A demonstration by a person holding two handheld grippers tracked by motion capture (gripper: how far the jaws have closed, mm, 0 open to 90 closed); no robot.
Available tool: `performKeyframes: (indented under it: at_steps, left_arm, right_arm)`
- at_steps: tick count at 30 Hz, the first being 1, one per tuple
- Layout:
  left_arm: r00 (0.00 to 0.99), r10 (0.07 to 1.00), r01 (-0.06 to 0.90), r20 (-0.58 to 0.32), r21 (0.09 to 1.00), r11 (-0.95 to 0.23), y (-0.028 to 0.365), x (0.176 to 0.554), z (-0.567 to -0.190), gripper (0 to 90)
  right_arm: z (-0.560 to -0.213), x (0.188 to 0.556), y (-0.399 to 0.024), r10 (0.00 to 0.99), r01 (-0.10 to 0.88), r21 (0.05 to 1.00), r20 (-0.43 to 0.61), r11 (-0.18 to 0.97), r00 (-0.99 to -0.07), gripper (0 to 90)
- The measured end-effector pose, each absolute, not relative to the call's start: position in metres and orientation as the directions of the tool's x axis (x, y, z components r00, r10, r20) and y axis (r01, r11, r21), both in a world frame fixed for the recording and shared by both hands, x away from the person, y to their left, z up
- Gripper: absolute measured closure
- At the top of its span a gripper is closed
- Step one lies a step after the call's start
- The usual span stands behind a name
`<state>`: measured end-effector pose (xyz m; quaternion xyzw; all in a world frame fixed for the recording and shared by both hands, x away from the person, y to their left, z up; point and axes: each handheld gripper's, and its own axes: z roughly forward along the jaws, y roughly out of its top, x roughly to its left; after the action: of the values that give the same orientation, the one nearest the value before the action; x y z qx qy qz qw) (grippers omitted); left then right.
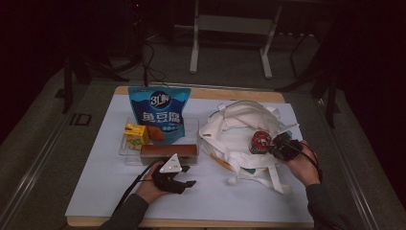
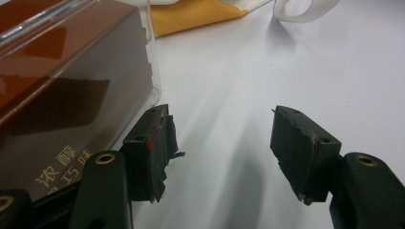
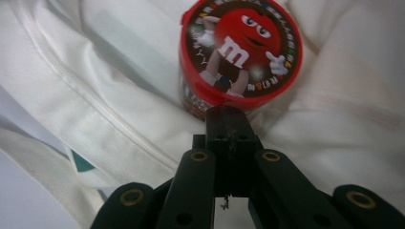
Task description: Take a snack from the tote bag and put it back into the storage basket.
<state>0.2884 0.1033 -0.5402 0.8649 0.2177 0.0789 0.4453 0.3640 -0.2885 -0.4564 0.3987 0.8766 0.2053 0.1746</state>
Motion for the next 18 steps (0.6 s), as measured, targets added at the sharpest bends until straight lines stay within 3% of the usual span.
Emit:
performKeyframes:
  at_steps: [8,12,18]
  left_arm:
    - [0.893,0.447,0.306,-0.057,0.805,-0.509,0.103,0.288,-0.540,39.3]
    - [0.893,0.446,0.306,-0.057,0.804,-0.509,0.103,0.288,-0.540,39.3]
    - [0.893,0.447,0.306,-0.056,0.805,-0.509,0.103,0.288,-0.540,39.3]
  right_arm:
    - [-0.454,0.365,-0.276,0.747,0.601,0.520,-0.116,0.607,-0.654,88.6]
    - [-0.445,0.365,-0.274,0.748,0.591,0.548,-0.101,0.593,-0.656,82.8]
    - [-0.434,0.372,-0.275,0.778,0.600,0.573,-0.110,0.558,-0.619,56.6]
